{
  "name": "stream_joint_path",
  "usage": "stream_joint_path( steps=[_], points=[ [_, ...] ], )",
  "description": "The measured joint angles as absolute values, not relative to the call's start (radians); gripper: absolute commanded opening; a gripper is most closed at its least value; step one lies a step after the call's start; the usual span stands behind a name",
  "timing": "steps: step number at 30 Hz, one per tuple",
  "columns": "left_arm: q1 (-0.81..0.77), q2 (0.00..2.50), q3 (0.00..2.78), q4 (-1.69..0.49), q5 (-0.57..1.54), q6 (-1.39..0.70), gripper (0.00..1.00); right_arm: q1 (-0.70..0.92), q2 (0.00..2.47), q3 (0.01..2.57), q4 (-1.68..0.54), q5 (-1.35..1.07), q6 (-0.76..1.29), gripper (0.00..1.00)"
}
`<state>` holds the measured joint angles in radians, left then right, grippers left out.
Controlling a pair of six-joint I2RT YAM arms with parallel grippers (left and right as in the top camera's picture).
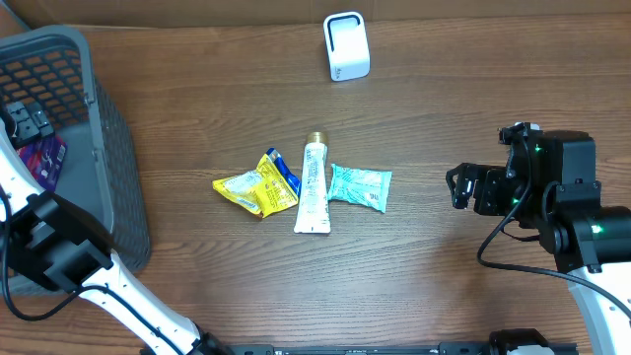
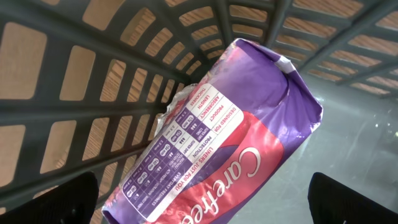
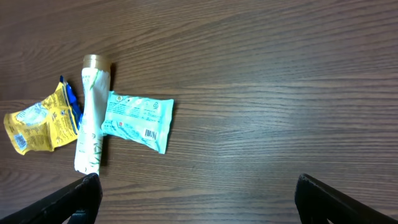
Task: Scan the item barcode
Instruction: 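Reach the left gripper into the basket and grasp the purple Carefree box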
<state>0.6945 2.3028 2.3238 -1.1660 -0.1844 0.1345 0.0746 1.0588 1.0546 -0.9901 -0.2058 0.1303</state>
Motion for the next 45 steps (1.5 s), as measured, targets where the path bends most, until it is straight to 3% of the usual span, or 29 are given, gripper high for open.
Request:
stream_joint_path(
  steps=[5, 9, 13, 16, 23, 30, 38, 45],
  points=[
    [0.694, 2.303, 2.300, -1.158, -0.184, 0.162, 0.98, 0.075, 1.059, 1.055, -0.995, -0.206, 0.130, 1.00],
    [0.694, 2.305, 2.245, -1.149, -0.184, 0.170, 0.89, 0.075, 1.059, 1.055, -0.996, -0.206, 0.130, 1.00],
    [0.694, 2.306, 2.180, -1.129, -0.184, 0.180, 0.71, 0.075, 1.059, 1.055, -0.996, -0.206, 0.130, 1.00],
    [0.694, 2.308, 2.154, -1.128, -0.184, 0.184, 0.42, 0.075, 1.059, 1.055, -0.997, -0.206, 0.131, 1.00],
    [0.691, 2.308, 2.153, -1.121, -0.188, 0.190, 0.27, 0.075, 1.059, 1.055, -0.998, -0.206, 0.130, 1.00],
    [0.671, 2.308, 2.181, -1.158, -0.187, 0.163, 0.28, 0.075, 1.059, 1.055, -0.998, -0.206, 0.130, 1.00],
    [0.628, 2.291, 2.407, -1.254, -0.109, 0.112, 0.29, 0.075, 1.059, 1.055, -0.998, -0.206, 0.130, 1.00],
    [0.620, 2.131, 2.549, -1.291, 0.034, 0.073, 0.28, 0.075, 1.059, 1.055, -0.998, -0.206, 0.130, 1.00]
  ],
)
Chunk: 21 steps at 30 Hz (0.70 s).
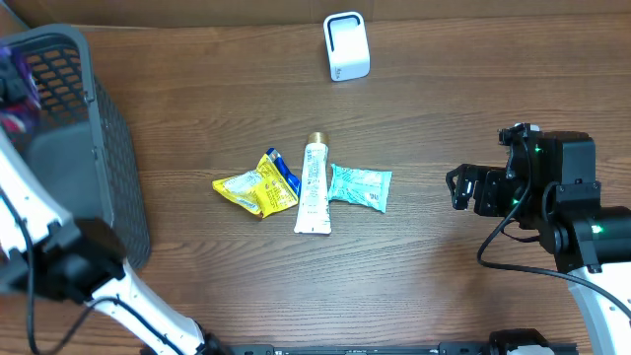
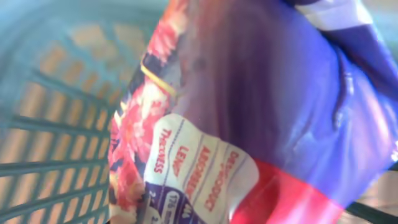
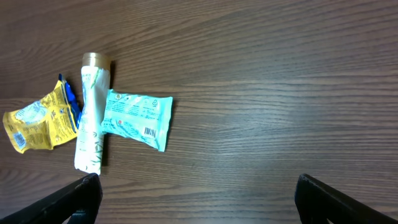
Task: Scan the item barcode
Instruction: 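Reach the left gripper into the basket and grasp the purple Carefree box, then lift the purple box out and set it on the yellow packet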
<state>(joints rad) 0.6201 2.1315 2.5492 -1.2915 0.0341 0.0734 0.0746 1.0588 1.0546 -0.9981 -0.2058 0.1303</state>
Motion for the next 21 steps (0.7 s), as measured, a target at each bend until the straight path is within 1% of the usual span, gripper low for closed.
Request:
stream_joint_path(
  steps=[6, 8, 9, 12, 15, 16, 17, 21],
  points=[
    [0.608, 1.882, 2.594, -1.292, 0.292, 0.001, 0.29, 0.075, 1.059, 1.055, -0.999, -0.206, 0.130, 1.00],
    [0.601, 1.820, 2.607, -1.320, 0.398, -0.009, 0.31, 0.075, 1.059, 1.055, -0.998, -0.206, 0.131, 1.00],
    [0.594, 1.790, 2.613, -1.352, 0.460, -0.015, 0.33, 0.075, 1.059, 1.055, -0.999, -0.206, 0.130, 1.00],
    [0.543, 1.738, 2.619, -1.487, 0.602, -0.010, 0.34, 0.075, 1.059, 1.055, -0.992, -0.206, 0.130, 1.00],
    [0.438, 1.735, 2.619, -1.614, 0.654, 0.027, 0.33, 0.075, 1.059, 1.055, -0.985, -0.206, 0.130, 1.00],
    [0.393, 1.742, 2.619, -1.648, 0.653, 0.036, 0.30, 0.075, 1.059, 1.055, -0.985, -0.206, 0.130, 1.00],
    [0.337, 1.753, 2.617, -1.681, 0.640, 0.046, 0.29, 0.075, 1.059, 1.055, -0.984, -0.206, 0.130, 1.00],
    [0.153, 1.774, 2.550, -1.687, 0.541, 0.055, 0.27, 0.075, 1.059, 1.055, -0.984, -0.206, 0.130, 1.00]
  ],
)
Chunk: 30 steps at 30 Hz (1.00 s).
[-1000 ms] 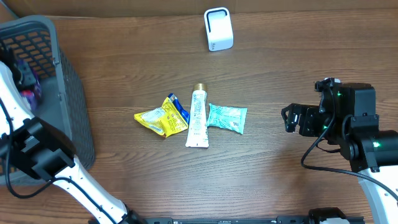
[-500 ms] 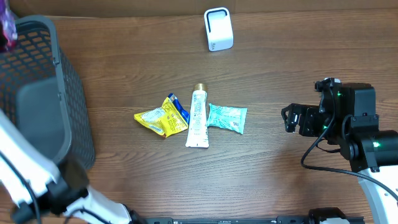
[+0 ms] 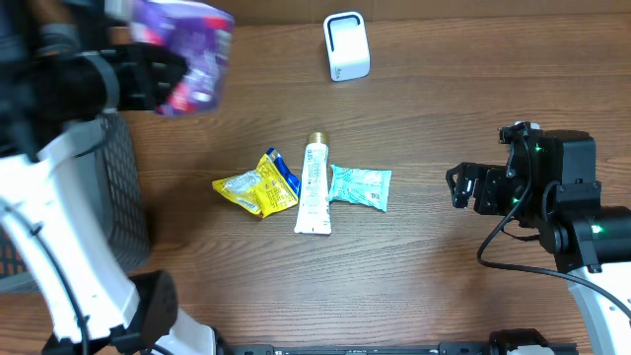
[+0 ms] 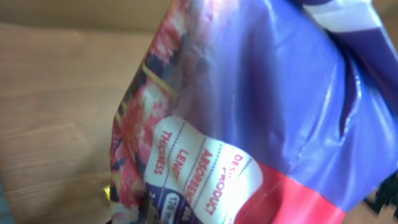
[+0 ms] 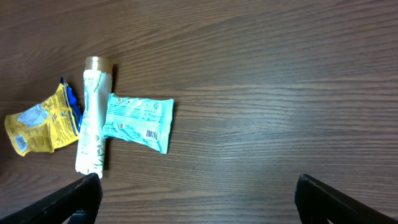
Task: Scan the item barcode
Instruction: 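Lift the purple box out and set it on the yellow packet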
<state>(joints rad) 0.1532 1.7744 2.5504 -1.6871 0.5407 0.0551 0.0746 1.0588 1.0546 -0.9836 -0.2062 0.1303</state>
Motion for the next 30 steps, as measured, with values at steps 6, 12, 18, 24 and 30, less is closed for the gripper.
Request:
stream_joint_path(
  steps=[6, 12, 18, 24, 30],
  points=[
    [-0.073, 1.781, 2.322, -1.684, 0.383, 0.028, 0.28, 0.075, 1.059, 1.055, -0.987, -0.206, 0.130, 1.00],
    [-0.162, 1.787, 1.982, -1.583, 0.276, -0.035, 0.28, 0.075, 1.059, 1.055, -0.985, -0.206, 0.131, 1.00],
    [-0.164, 1.791, 1.660, -1.309, 0.250, -0.088, 0.23, 0.075, 1.059, 1.055, -0.981, -0.205, 0.130, 1.00],
    [-0.164, 1.797, 1.443, -1.017, 0.287, -0.128, 0.24, 0.075, 1.059, 1.055, -0.981, -0.205, 0.130, 1.00],
    [-0.164, 1.797, 1.359, -0.907, 0.305, -0.187, 0.23, 0.075, 1.059, 1.055, -0.989, -0.206, 0.130, 1.00]
  ],
)
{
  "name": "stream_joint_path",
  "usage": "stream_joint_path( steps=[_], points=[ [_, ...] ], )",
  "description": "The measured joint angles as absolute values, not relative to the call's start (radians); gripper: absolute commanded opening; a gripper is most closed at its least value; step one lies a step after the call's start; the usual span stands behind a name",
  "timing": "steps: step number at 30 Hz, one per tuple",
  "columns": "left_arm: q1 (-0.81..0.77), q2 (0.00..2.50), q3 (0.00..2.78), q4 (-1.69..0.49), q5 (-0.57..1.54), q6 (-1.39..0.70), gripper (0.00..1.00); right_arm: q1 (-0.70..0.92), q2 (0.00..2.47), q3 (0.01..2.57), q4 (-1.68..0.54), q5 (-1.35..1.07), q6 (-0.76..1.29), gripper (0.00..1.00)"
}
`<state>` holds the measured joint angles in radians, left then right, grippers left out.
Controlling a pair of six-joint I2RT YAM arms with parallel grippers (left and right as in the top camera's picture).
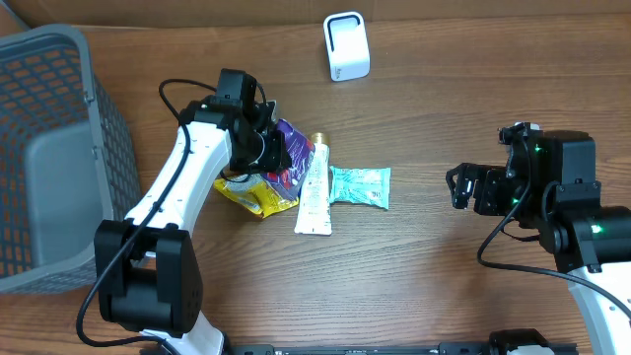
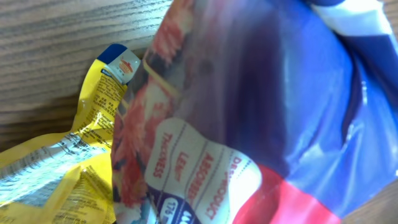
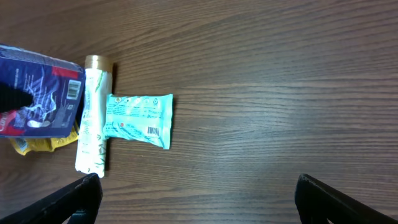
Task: Scan the item barcode
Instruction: 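Lift the purple box out and set it on the yellow packet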
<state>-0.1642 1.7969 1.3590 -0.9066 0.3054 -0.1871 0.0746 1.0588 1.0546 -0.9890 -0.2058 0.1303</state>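
My left gripper [image 1: 268, 148] is shut on a purple and red Carefree pack [image 1: 292, 156], low over the table's middle. The pack fills the left wrist view [image 2: 261, 106] and hides the fingers; it overlaps a yellow packet [image 2: 56, 168]. In the right wrist view the pack [image 3: 40, 106] shows its blue-purple face beside the tube. The white scanner [image 1: 346, 46] stands at the table's back edge, well apart from the pack. My right gripper [image 3: 199, 205] hangs open at the right [image 1: 468, 187], holding nothing.
A white tube with a gold cap [image 1: 314, 187], a teal packet [image 1: 360, 186] and the yellow packet [image 1: 246, 193] lie together mid-table. A grey mesh basket [image 1: 59, 158] stands at the left edge.
My left arm has come down from high at the back left to the table's middle, with the purple pack now just over the yellow packet. The right arm has not moved.
The purple pack lay in the grey basket under my open left gripper. Then the gripper held it close up inside the basket, then high above the table beside the basket. Now it is down by the tube and packets. My right gripper stayed open throughout.
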Motion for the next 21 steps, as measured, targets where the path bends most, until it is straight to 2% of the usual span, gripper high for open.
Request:
stream_joint_path(
  steps=[10, 21],
  points=[
    [-0.203, 1.795, 1.308, -0.855, 0.324, -0.247, 0.24, 0.075, 1.059, 1.055, -0.989, -0.206, 0.130, 1.00],
    [-0.291, 1.796, 1.281, -0.817, 0.452, -0.303, 0.24, 0.075, 1.081, 1.055, -0.987, -0.206, 0.130, 1.00]
  ],
)
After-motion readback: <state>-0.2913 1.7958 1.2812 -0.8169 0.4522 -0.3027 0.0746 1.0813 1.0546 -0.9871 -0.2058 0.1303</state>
